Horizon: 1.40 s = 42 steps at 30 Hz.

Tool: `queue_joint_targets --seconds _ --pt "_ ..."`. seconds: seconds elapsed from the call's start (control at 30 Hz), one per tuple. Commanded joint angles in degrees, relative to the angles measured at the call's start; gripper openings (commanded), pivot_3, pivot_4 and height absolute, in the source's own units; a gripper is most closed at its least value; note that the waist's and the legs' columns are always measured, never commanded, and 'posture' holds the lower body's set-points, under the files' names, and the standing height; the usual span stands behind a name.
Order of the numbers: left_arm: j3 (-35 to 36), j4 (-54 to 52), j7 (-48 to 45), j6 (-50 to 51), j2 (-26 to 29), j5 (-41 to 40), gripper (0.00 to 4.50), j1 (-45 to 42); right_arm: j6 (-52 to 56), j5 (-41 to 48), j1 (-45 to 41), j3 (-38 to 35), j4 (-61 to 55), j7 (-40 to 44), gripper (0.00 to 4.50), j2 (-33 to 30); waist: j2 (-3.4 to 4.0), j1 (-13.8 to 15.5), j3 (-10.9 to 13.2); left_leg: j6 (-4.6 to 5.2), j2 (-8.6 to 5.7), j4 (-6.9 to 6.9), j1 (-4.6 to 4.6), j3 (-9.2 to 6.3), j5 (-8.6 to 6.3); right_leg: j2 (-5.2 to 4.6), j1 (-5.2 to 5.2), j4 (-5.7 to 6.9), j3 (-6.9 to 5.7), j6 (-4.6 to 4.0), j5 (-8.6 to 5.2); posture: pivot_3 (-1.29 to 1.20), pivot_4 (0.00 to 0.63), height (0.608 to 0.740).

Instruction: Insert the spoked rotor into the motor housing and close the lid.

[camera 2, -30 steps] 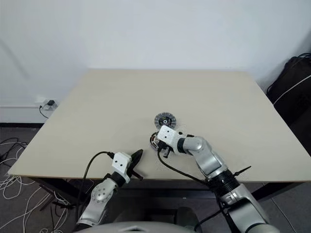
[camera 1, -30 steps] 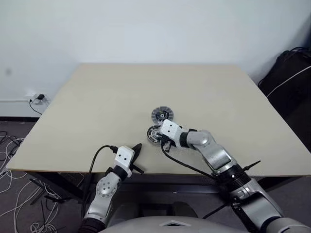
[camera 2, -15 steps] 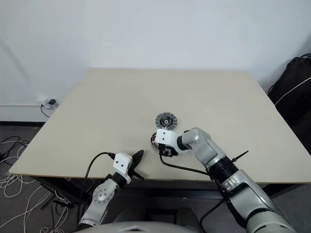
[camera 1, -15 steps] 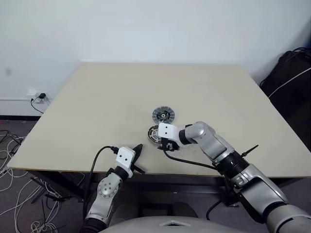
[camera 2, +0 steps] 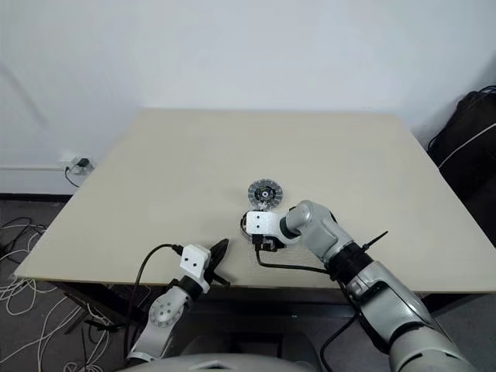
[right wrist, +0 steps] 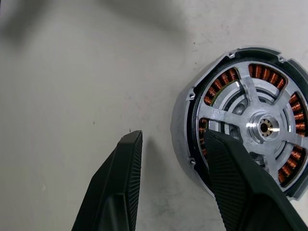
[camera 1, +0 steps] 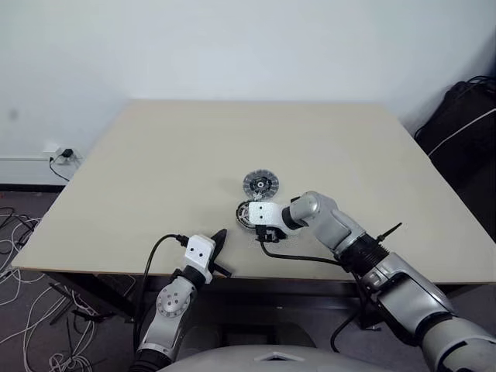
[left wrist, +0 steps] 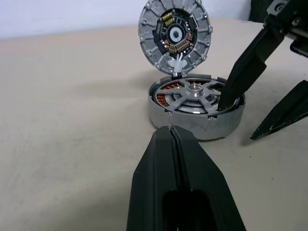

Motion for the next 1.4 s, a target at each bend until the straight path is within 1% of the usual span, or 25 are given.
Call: queue_joint_targets --seconds 0.03,0.07,0.13,0.17,0.3,0.33,0.37,0.53,0.67,0.73,0.87,0.93,1.03,1.17,1.33,1.4 --pt "-0.34 -0.45 0.46 -1.59 -0.79 0.36 0.0 -0.84 -0.18 -3.42 -1.37 0.63 0.9 -0.77 2.15 -0.38 0.0 0.01 0.0 -0.01 0.0 0.02 0.02 0.0 0.0 0.0 0.03 0.01 -0.01 0.01 0.0 0.0 0.0 0.74" --pt "-0.33 -0.38 0.48 -1.6 -0.84 0.37 0.0 -0.88 -0.17 -3.81 -1.34 0.75 0.88 -0.7 2.15 -0.37 0.0 0.0 -0.01 -0.01 0.0 0.05 0.02 0.0 0.01 0.0 0.05 0.01 -0.01 0.04 0.02 0.0 0.0 0.74" --pt "-0.32 -0.29 0.49 -1.59 -0.93 0.39 0.0 -0.92 -0.11 -4.68 -1.26 1.0 0.71 -0.66 1.77 -0.41 0.01 0.0 -0.01 -0.01 0.0 0.11 0.03 0.0 0.01 0.0 0.07 0.02 -0.02 0.12 0.01 0.0 0.0 0.74" --pt "-0.31 -0.25 0.49 -1.59 -0.97 0.4 0.0 -0.93 -0.1 -4.97 -1.2 1.03 0.63 -0.69 1.56 -0.41 0.03 0.04 -0.02 -0.01 0.0 0.14 0.02 0.0 0.02 0.0 0.08 0.02 -0.02 0.3 -0.06 0.0 0.0 0.74" --pt "-0.29 -0.18 0.41 -1.54 -1.06 0.43 0.0 -0.95 0.02 -5.78 -0.95 0.82 0.37 -0.66 0.23 -0.25 -0.02 0.32 -0.07 -0.01 -0.01 0.17 0.02 0.0 0.02 0.0 0.1 0.0 -0.02 0.31 -0.03 0.0 0.0 0.74" --pt "-0.3 -0.16 0.39 -1.54 -1.07 0.43 0.0 -0.96 0.04 -5.89 -0.92 0.78 0.33 -0.63 0.1 -0.22 -0.02 0.32 -0.07 -0.01 -0.01 0.16 0.02 -0.01 0.02 0.01 0.09 0.0 -0.03 0.2 0.03 0.0 0.0 0.74" --pt "-0.31 -0.15 0.36 -1.53 -1.07 0.42 0.0 -0.96 0.07 -5.96 -0.88 0.74 0.28 -0.61 0.1 -0.2 -0.01 0.31 -0.07 -0.01 -0.01 0.16 0.01 -0.01 0.02 0.0 0.08 0.01 -0.02 0.07 0.11 0.0 0.0 0.74" --pt "-0.35 -0.1 0.12 -1.45 -1.14 0.49 0.0 -0.99 0.26 -6.06 -0.73 0.35 -0.03 -0.84 0.1 -0.28 -0.01 0.31 -0.07 -0.02 -0.01 0.17 0.01 0.0 0.02 0.0 0.08 0.02 -0.02 0.18 0.05 0.0 0.0 0.74" --pt "-0.46 -0.04 -0.14 -1.23 -1.24 0.55 0.0 -1.17 0.42 -4.84 0.21 -2.1 -1.4 -2.99 0.1 -0.09 -0.01 0.33 -0.07 -0.02 -0.01 0.17 0.01 0.0 0.02 0.0 0.08 0.01 -0.02 0.18 0.05 0.0 0.0 0.74" --pt "-0.53 0.01 -0.34 -1.1 -1.28 0.62 0.0 -1.26 1.16 -3.2 1.41 -4.51 -3.62 -4.08 0.1 0.07 -0.01 0.35 -0.07 -0.02 -0.01 0.17 0.01 -0.01 0.02 0.0 0.08 0.02 -0.02 0.19 0.05 0.0 0.0 0.74" --pt "-0.79 0.0 -0.76 -0.88 -1.43 0.64 0.0 -1.24 5.17 -0.22 5.86 -8.9 -12.06 -4.79 0.1 -0.73 -0.02 0.57 -0.05 -0.01 -0.01 0.17 -0.13 -0.01 0.02 -0.01 -0.03 0.0 -0.02 0.22 0.03 0.0 0.0 0.74" --pt "-0.99 0.0 -0.84 -0.81 -1.53 0.65 0.0 -1.1 9.64 1.04 9.82 -12.25 -19.25 -6.6 0.1 -0.78 -0.02 0.71 -0.06 0.0 -0.01 0.18 -0.34 -0.02 0.02 -0.01 -0.25 -0.02 -0.03 0.06 0.13 0.0 0.0 0.74" --pt "-1.13 -0.05 -0.89 -0.81 -1.61 0.6 0.0 -0.83 17.21 2.56 14.59 -15.39 -28.48 -8.08 0.1 -0.56 -0.02 0.98 -0.05 0.06 -0.01 0.17 -0.76 -0.01 0.03 -0.02 -0.73 0.01 0.04 0.03 0.14 0.0 0.0 0.74" --pt "-1.28 0.22 -1.28 -0.64 -1.76 0.32 0.0 -0.64 28.02 4.41 21.07 -17.3 -40.91 -8.9 0.1 -1.41 -0.04 1.22 -0.04 0.03 -0.01 0.15 -0.98 -0.02 -0.03 -0.06 -0.92 -0.03 0.06 0.0 0.14 0.0 0.0 0.74" --pt "-1.74 0.93 -2.14 -0.44 -1.88 0.2 0.0 -1.13 39.8 7.56 23.51 -20.21 -49.53 -11.56 0.1 -1.37 -0.04 1.11 -0.03 0.04 -0.01 0.27 -0.98 0.0 -0.04 -0.05 -0.87 -0.01 0.01 0.05 0.13 0.0 0.0 0.74" --pt "-1.93 1.35 -2.65 -0.3 -1.95 0.22 0.0 -1.46 43.87 9.09 23.58 -21.6 -52.12 -12.49 0.1 -1.78 -0.04 1.14 -0.02 0.04 -0.01 0.36 -0.98 0.0 -0.03 -0.06 -0.82 -0.01 -0.02 0.38 0.0 0.0 0.0 0.74"
